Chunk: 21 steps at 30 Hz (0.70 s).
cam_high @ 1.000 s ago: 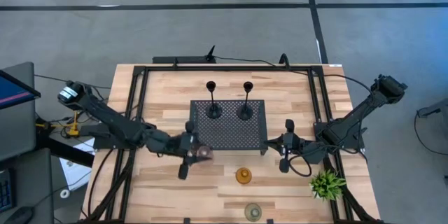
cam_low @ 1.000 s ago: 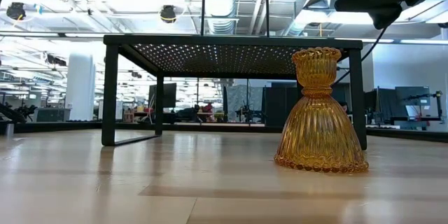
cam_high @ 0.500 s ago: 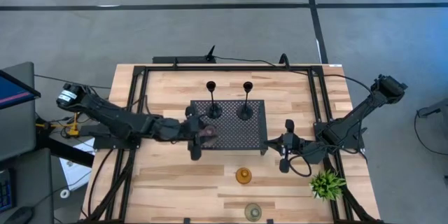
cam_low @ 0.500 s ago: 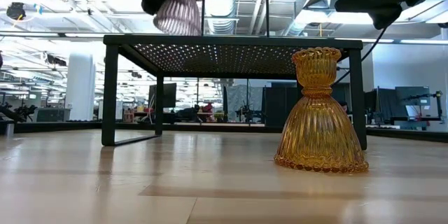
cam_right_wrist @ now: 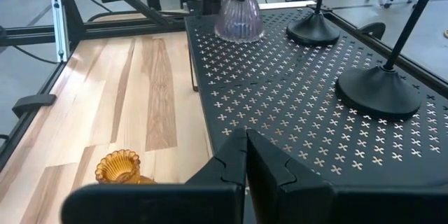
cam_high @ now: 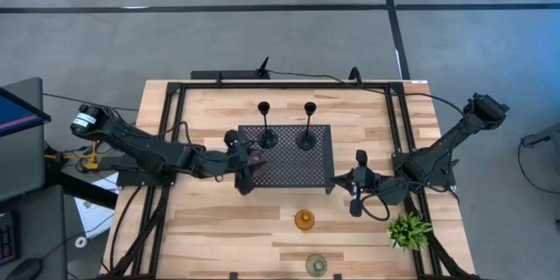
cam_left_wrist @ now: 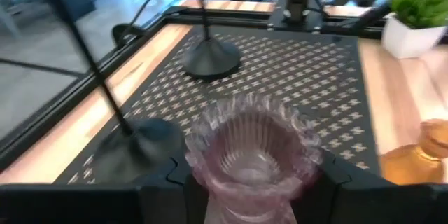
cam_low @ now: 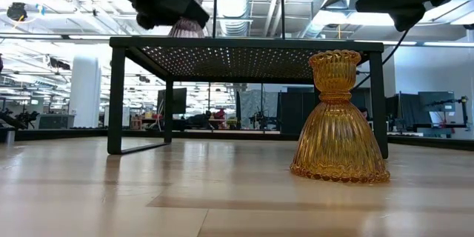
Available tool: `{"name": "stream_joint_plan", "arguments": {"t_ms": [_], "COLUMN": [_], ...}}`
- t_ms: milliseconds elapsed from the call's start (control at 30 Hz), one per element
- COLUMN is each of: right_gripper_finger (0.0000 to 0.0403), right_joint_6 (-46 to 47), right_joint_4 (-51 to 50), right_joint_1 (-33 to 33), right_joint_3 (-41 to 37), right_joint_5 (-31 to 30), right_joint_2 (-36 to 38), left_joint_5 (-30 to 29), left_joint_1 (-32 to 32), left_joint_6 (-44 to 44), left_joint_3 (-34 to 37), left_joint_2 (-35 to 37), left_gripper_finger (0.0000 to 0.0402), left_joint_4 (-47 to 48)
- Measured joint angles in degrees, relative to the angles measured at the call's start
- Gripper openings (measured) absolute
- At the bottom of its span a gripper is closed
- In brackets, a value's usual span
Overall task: Pick & Place candle stick holders
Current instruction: Put the pink glass candle holder on the shelf
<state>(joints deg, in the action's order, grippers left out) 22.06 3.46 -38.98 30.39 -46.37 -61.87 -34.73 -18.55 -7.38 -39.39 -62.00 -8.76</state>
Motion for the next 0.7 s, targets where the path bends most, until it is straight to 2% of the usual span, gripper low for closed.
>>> {"name": "stream_joint_plan", "arguments": {"t_ms": [133,267,700], "right_gripper_finger": [0.0,0.0,0.0], "right_joint_6": [0.0,0.0,0.0], "right_joint_4": [0.0,0.0,0.0], "right_joint_1": [0.0,0.0,0.0], "right_joint_3": [0.0,0.0,0.0], "right_joint_5": [0.0,0.0,0.0], "right_joint_2": [0.0,0.0,0.0], "left_joint_5": [-0.7,-0.8,-0.5], "left_joint_1": [0.9,1.0,1.0], "left_joint_6": [-4.0,-3.8,-2.9], "left_joint_3": [2.5,3.6,3.9], "left_joint_2": [0.3,0.2,0.0], "left_gripper_finger": [0.0136,0.0132,0.0204], "left_joint_4": [-2.0,-3.3,-4.4]}}
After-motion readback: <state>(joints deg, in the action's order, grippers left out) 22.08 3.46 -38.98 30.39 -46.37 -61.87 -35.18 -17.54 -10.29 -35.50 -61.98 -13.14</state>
